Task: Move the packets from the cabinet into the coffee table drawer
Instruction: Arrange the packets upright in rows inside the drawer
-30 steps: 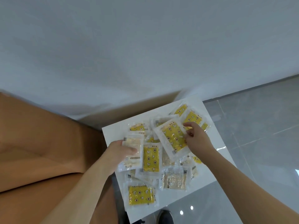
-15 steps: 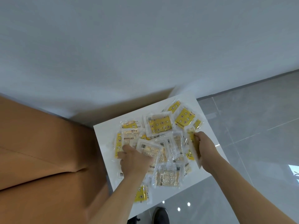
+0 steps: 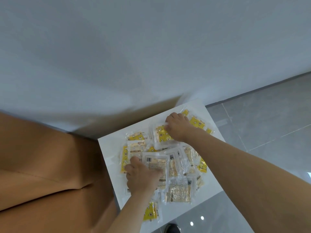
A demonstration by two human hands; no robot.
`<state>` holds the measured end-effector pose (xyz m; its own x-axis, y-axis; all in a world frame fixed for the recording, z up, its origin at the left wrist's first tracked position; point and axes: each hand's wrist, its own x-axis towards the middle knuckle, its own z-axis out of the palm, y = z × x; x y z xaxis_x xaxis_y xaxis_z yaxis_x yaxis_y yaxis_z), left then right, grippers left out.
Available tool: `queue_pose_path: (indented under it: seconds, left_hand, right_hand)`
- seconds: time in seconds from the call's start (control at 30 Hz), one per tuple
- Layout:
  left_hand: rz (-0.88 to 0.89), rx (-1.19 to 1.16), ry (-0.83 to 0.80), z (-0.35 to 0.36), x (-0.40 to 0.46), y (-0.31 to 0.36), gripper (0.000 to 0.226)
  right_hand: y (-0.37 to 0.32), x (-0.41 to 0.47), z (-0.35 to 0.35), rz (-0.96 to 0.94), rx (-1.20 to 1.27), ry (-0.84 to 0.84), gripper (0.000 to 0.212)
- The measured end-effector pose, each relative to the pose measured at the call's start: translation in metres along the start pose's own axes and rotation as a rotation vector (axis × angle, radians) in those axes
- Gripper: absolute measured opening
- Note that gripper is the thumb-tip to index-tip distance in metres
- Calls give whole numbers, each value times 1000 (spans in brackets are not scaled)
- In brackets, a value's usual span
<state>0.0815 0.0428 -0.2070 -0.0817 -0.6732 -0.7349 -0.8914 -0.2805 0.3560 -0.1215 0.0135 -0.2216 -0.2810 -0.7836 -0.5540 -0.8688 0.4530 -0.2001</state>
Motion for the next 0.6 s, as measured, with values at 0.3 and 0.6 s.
queue_pose_path:
  seconds: [0.3,0.6]
  left_hand:
    - [74,71,144,8,-6,2,97]
    - [93,-199,-30,0,-1,-6,54]
  right_hand:
    - [1,2,5,-118,-265,-7,78]
    - [3,-2,5,-2,-277,5,74]
